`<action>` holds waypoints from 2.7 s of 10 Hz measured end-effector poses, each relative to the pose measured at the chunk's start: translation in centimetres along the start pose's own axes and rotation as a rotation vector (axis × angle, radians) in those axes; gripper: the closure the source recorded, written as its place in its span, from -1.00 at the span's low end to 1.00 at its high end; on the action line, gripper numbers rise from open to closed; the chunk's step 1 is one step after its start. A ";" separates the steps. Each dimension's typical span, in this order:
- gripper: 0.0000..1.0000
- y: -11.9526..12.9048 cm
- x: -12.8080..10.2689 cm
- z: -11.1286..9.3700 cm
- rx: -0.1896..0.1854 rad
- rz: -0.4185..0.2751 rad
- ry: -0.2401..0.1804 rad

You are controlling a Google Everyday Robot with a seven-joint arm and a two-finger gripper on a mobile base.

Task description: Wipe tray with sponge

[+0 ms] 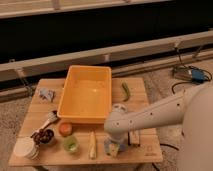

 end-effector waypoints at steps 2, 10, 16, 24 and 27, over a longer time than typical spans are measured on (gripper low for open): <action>0.92 -0.1 0.2 0.0 0.005 0.001 0.015; 1.00 -3.0 1.2 -10.7 0.022 0.008 0.008; 1.00 -9.3 -0.3 -18.1 0.134 0.005 -0.029; 1.00 -14.8 -15.4 -21.4 0.223 -0.039 -0.168; 1.00 -14.4 -19.2 -19.4 0.192 -0.086 -0.174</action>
